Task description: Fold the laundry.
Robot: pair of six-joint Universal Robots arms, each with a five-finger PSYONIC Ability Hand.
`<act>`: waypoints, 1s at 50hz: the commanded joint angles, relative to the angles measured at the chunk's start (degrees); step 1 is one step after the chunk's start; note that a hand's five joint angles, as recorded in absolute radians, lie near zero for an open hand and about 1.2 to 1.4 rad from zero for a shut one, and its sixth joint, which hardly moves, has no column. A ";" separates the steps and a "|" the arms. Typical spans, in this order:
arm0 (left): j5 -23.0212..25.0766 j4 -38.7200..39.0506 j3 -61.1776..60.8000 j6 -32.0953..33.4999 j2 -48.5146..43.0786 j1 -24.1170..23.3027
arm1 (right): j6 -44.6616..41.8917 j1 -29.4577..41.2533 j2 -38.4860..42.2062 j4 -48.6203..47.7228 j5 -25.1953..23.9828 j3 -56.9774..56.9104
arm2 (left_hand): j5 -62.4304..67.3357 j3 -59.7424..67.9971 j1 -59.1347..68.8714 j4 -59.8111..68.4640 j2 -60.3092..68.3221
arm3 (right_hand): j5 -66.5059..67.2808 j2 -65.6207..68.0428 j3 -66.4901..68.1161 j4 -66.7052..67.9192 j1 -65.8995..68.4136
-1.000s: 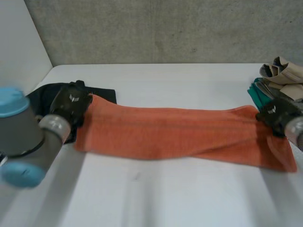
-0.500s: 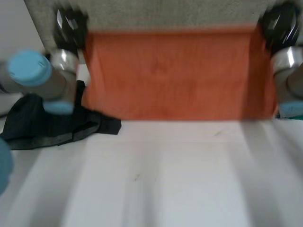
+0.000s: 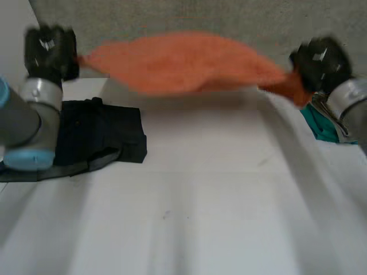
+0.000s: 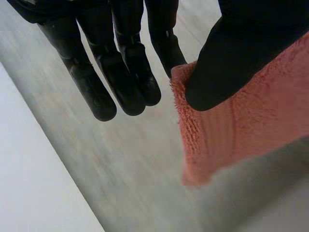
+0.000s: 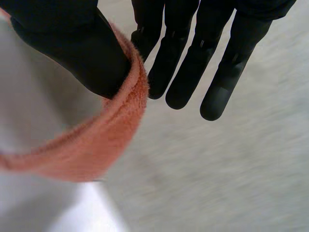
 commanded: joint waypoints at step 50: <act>2.23 -0.08 -19.53 0.00 5.15 2.01 | 20.31 -7.75 14.01 20.08 3.29 3.78 | 13.11 11.52 13.91 11.01 11.22 | -17.40 -16.43 -16.86 -17.10 -13.37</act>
